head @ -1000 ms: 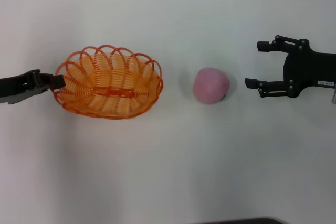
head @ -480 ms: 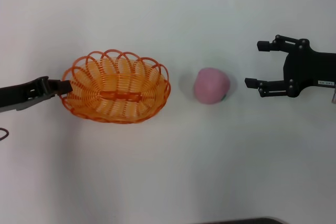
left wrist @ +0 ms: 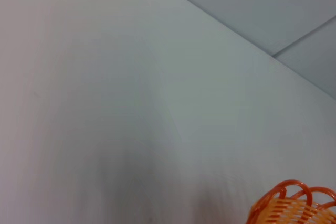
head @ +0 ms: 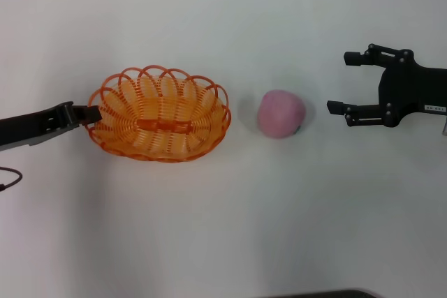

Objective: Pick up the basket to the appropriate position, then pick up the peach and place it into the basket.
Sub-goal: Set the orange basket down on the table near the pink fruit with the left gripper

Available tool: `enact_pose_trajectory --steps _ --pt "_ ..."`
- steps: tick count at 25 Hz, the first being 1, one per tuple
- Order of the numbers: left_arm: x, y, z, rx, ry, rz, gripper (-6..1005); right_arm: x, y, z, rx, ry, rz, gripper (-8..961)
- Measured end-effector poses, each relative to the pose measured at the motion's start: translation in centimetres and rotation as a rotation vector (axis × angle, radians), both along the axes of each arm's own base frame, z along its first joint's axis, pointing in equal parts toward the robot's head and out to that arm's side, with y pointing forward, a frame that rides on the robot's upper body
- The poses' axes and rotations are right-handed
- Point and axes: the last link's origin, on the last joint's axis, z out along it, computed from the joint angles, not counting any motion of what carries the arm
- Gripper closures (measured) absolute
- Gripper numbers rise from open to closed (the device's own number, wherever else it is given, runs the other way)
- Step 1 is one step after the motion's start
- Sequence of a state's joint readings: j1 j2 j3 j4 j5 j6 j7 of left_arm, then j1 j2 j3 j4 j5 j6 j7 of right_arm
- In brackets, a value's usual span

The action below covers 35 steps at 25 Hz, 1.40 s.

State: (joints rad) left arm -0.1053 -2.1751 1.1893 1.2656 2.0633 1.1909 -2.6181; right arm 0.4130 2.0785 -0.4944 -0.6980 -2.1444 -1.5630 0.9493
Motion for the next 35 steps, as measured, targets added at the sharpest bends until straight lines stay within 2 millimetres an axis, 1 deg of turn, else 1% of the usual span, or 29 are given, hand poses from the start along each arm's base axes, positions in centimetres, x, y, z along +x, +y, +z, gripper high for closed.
enact_pose_trajectory --steps 12,21,27,35 --pt "-0.5 0.0 0.0 0.033 -0.006 0.053 957 0.0 0.0 0.0 0.002 -0.001 0.001 29" --pt "-0.5 0.1 -0.3 0.042 0.001 0.056 957 0.1 -0.1 0.1 0.006 -0.001 -0.001 29" --pt "-0.9 0.0 -0.1 0.068 -0.002 0.076 956 0.1 -0.1 0.1 0.006 0.0 -0.002 29" --pt "-1.0 0.1 -0.3 0.081 -0.005 0.085 956 0.0 0.0 0.0 0.005 0.0 0.001 29"
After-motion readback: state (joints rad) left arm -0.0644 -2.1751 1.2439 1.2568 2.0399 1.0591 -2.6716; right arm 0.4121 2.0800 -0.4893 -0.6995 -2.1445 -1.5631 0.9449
